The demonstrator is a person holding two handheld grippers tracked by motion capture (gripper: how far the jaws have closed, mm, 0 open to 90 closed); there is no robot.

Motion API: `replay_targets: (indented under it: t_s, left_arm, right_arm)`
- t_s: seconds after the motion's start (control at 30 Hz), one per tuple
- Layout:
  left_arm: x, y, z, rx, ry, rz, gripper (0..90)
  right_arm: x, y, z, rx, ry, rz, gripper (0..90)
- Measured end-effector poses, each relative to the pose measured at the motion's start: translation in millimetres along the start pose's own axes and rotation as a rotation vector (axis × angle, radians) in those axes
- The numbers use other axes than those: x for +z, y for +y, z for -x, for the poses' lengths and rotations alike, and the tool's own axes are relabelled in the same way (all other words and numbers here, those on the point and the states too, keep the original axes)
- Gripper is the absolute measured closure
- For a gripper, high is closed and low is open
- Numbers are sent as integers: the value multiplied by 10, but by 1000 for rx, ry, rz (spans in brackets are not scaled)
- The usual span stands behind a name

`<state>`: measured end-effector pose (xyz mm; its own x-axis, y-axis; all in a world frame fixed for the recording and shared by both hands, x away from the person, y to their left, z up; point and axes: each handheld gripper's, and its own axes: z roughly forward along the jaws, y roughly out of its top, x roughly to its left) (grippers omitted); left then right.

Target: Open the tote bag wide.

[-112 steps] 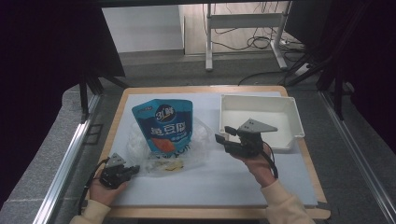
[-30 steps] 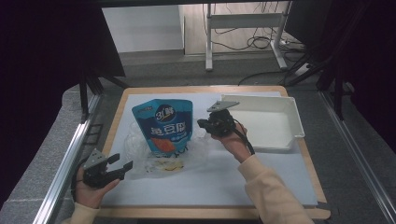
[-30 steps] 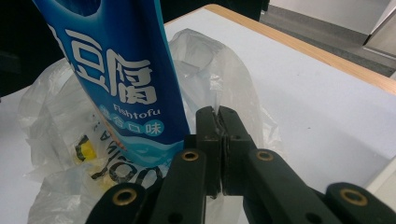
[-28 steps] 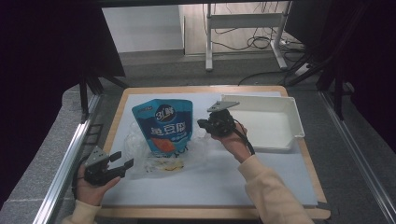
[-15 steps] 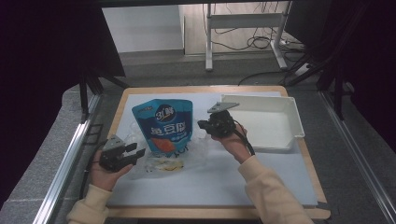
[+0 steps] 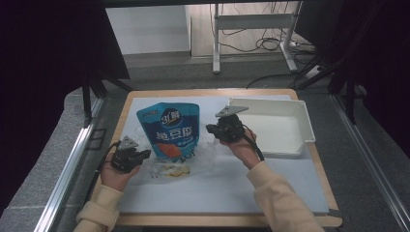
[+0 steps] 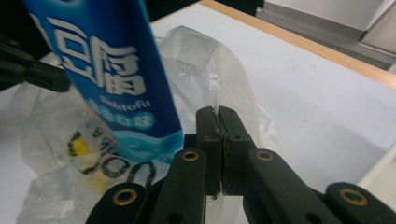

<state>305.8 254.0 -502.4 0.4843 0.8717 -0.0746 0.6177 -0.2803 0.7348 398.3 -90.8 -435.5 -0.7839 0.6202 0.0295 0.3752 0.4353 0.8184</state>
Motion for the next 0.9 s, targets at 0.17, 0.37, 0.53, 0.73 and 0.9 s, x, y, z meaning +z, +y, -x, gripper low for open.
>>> replay_targets:
  t_s: [0.17,0.37,0.53,0.73,0.9]
  left_arm:
    - [21,-46,-61,-31,-4,-6,900]
    - [58,-59,-56,-31,-17,-14,900]
    - [51,-60,-63,-49,-45,8,900]
    - [56,-60,-60,-49,-54,12,890]
    - [71,-67,-59,-46,-57,9,900]
  right_arm:
    - [82,-105,-33,26,-58,-20,881]
    - [183,-224,-72,44,-83,-51,880]
    - [186,-253,-67,50,-84,-54,880]
    - [190,-328,-62,51,-80,-54,880]
    - [195,-382,-43,62,-74,-55,880]
